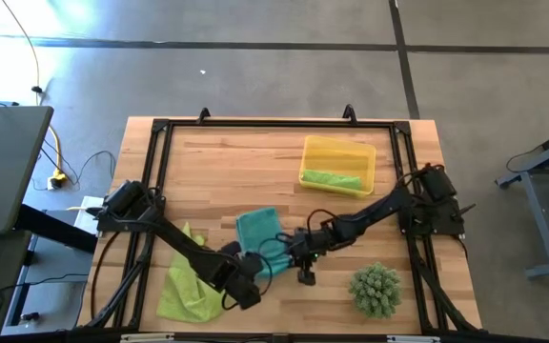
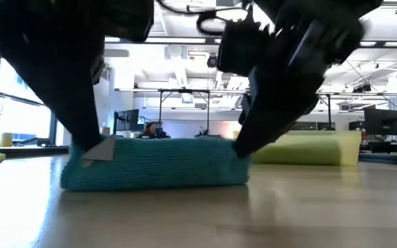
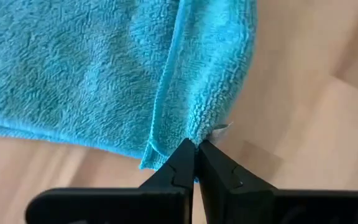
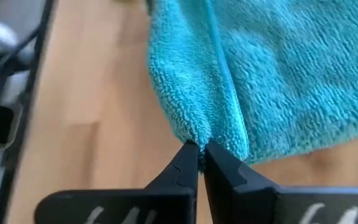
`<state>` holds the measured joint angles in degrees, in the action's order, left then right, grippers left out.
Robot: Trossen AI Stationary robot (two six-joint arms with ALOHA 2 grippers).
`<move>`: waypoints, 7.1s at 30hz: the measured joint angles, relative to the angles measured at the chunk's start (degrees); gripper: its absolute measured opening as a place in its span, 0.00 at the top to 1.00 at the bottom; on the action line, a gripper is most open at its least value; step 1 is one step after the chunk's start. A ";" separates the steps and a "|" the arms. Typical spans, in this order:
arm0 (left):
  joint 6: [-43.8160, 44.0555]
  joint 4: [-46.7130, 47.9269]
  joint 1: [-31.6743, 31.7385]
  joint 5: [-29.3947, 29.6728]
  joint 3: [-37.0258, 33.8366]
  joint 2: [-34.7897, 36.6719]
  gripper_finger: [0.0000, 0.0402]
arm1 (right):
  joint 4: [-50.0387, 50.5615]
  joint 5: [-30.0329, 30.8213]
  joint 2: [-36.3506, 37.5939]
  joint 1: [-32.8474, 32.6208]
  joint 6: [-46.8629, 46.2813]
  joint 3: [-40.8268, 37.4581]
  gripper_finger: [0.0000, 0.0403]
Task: Roll microfiber towels into tight, uniform cylinder then place into a basket
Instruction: Roll the blue microfiber towel
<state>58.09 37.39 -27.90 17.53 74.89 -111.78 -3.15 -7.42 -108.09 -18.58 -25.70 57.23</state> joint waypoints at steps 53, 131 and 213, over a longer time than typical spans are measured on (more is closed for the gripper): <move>12.07 -0.25 3.15 -2.29 -1.07 -2.74 1.00 | 14.05 3.63 5.58 3.29 24.44 0.07 0.68; -20.93 -6.80 -0.52 7.92 -2.34 -3.31 0.53 | 3.27 14.31 -4.85 -0.90 18.00 0.09 0.94; 1.30 -12.85 3.50 -5.69 -5.84 -2.59 0.99 | 5.78 13.39 -0.83 -6.18 32.15 3.57 0.67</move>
<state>59.40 24.53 -24.40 11.84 69.06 -114.37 2.63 5.98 -108.92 -24.76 6.44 60.80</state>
